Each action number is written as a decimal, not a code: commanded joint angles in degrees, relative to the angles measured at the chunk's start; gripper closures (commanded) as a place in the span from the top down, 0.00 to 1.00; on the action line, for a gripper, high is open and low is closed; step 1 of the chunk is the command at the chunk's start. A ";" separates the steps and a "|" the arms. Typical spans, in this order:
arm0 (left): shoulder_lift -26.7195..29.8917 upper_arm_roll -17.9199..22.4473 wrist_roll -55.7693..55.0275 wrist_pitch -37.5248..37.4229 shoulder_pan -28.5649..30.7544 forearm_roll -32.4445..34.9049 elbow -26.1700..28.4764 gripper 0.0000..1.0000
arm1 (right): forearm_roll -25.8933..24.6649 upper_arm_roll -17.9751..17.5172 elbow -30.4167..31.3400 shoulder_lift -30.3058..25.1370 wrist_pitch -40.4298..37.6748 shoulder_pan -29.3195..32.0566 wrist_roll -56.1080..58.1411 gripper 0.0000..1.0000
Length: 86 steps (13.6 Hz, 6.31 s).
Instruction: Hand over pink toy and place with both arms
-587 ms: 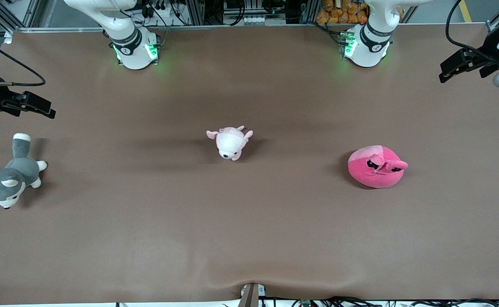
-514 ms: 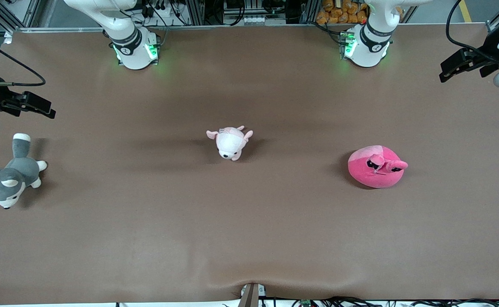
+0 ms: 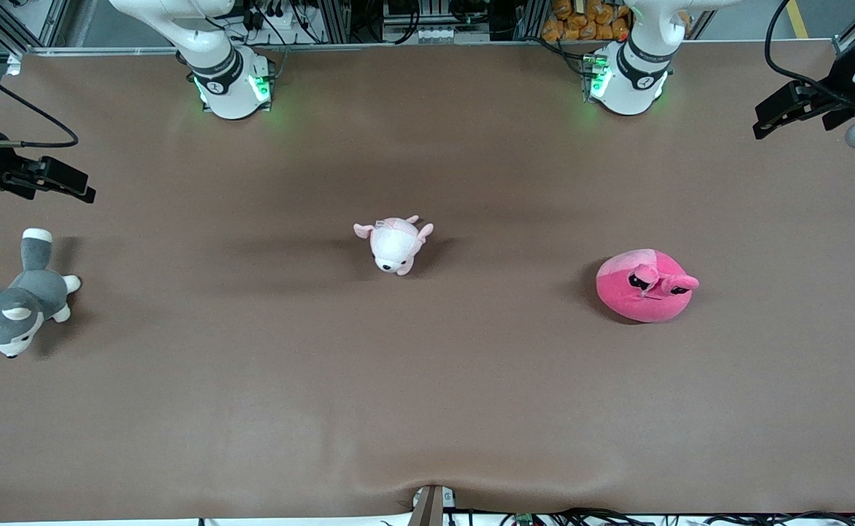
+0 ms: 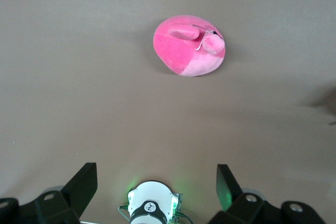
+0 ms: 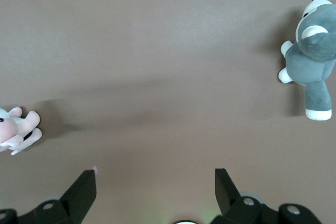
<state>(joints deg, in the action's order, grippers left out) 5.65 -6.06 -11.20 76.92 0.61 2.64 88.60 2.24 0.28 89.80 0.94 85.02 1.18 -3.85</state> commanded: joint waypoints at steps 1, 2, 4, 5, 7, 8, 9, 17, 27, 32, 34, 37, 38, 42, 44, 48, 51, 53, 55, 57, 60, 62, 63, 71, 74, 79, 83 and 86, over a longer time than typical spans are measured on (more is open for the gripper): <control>-1.78 -0.10 0.92 -1.42 0.62 -0.17 -0.54 1.00 | -0.84 -0.63 0.38 -0.41 -0.11 0.49 0.51 1.00; -2.13 -0.09 0.56 -1.34 1.23 -0.17 -0.45 1.00 | -0.84 -0.63 0.38 -0.41 -0.11 0.49 0.43 1.00; -2.40 -0.09 0.56 -0.98 2.02 -0.26 -0.36 1.00 | -0.84 -0.63 0.38 -0.41 -0.03 0.49 0.43 1.00; -3.18 -0.09 0.47 -0.90 2.20 -0.35 -0.27 1.00 | -0.84 -0.63 0.38 -0.41 -0.03 0.49 0.42 1.00; -3.80 -0.09 0.39 -0.63 4.12 -0.79 -0.18 1.00 | -0.84 -0.63 0.38 -0.41 -0.03 0.49 0.42 1.00; -4.42 -0.09 0.39 -0.20 4.13 -0.88 -0.01 1.00 | -0.84 -0.63 0.38 -0.41 -0.03 0.49 0.42 1.00; -4.42 -0.09 0.39 0.24 4.22 -0.88 0.86 1.00 | -0.84 -0.63 0.38 -0.33 -0.03 0.49 0.42 1.00; -9.59 -0.44 -9.08 14.83 4.75 -1.23 7.02 1.00 | -0.84 -0.63 0.38 -0.33 -0.03 0.41 0.42 1.00; -20.49 -0.62 -45.19 19.76 4.13 -10.97 3.87 1.00 | -0.84 -0.63 0.38 -0.24 -0.03 0.41 0.42 1.00; -25.77 -0.36 -48.48 19.67 4.84 -10.98 2.10 1.00 | -0.84 -0.63 0.47 -0.24 -0.03 0.41 0.42 1.00; -27.18 -0.10 -48.83 19.58 5.10 -11.51 1.49 1.00 | -0.84 -0.63 0.38 -0.24 -0.03 0.41 0.42 1.00; -28.50 -0.01 -54.09 19.58 5.19 -13.97 1.31 1.00 | -0.84 -0.63 0.38 -0.24 0.06 0.41 0.34 1.00; -29.20 -0.01 -54.54 19.58 5.19 -14.58 1.31 1.00 | -0.75 -0.63 0.47 -0.24 0.15 0.41 0.34 1.00; -31.49 0.08 -55.25 20.46 8.08 -20.37 1.31 1.00 | -0.75 -0.63 0.38 -0.15 0.41 0.41 0.07 1.00; -32.45 0.17 -55.25 20.72 8.26 -20.48 1.31 1.00 | -0.75 -0.72 0.38 -0.15 0.41 0.41 -0.01 1.00; -33.69 0.17 -55.25 21.08 9.49 -21.27 1.49 0.97 | -0.75 -0.63 0.38 0.03 0.59 0.32 -0.10 1.00; -34.13 0.17 -55.25 21.08 9.76 -21.27 1.75 0.85 | -0.75 -0.72 0.38 0.11 0.50 0.32 -0.19 1.00; -34.48 0.17 -55.25 21.08 9.76 -21.27 1.93 0.69 | -0.66 -0.72 0.38 0.46 0.59 0.23 -0.45 1.00; -34.48 0.17 -55.25 21.08 9.76 -21.36 2.10 0.61 | -0.05 -0.72 0.20 0.99 0.68 0.14 -0.54 1.00; -34.57 0.17 -55.25 21.08 9.84 -21.27 2.19 0.57 | 0.22 -0.81 0.03 1.69 0.76 -0.38 -0.80 1.00; -34.92 0.17 -55.16 21.08 9.85 -21.36 2.28 0.38 | 3.37 -0.81 -0.15 2.57 0.76 -0.04 -2.82 1.00; -35.09 0.17 -55.16 21.08 9.85 -21.36 2.28 0.25 | 3.91 -0.81 -0.50 2.84 0.76 0.23 -2.83 1.00; -35.10 0.17 -55.16 21.08 9.85 -21.36 2.28 0.17 | 3.91 -0.81 -0.59 2.93 0.76 0.14 -2.83 1.00; -33.87 -0.35 -55.95 20.29 9.32 -23.55 1.93 0.00 | 3.91 -0.81 -0.59 3.01 0.76 -0.03 -2.83 1.00; -31.50 -0.62 -56.48 18.19 9.41 -26.70 2.01 0.00 | 3.91 -0.81 -0.59 3.10 0.85 -0.03 -2.83 1.00; -28.77 -4.57 -65.33 17.03 8.97 -28.46 1.49 0.00 | 4.87 -0.81 -0.76 3.98 0.85 -0.03 -2.91 1.00; -27.80 -8.34 -73.24 17.21 8.79 -32.60 0.44 0.00 | 5.05 -0.81 -0.94 4.33 0.85 -0.12 -2.92 1.00; -27.89 -12.30 -80.98 17.74 8.61 -32.70 -1.58 0.00 | 7.76 -0.81 -1.11 4.95 0.85 0.05 -2.92 1.00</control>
<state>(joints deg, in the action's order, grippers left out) -22.79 -16.14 -87.66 94.92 9.09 -29.09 88.44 7.89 -0.36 89.82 5.04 86.01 0.88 -6.05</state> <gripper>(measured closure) 0.894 0.000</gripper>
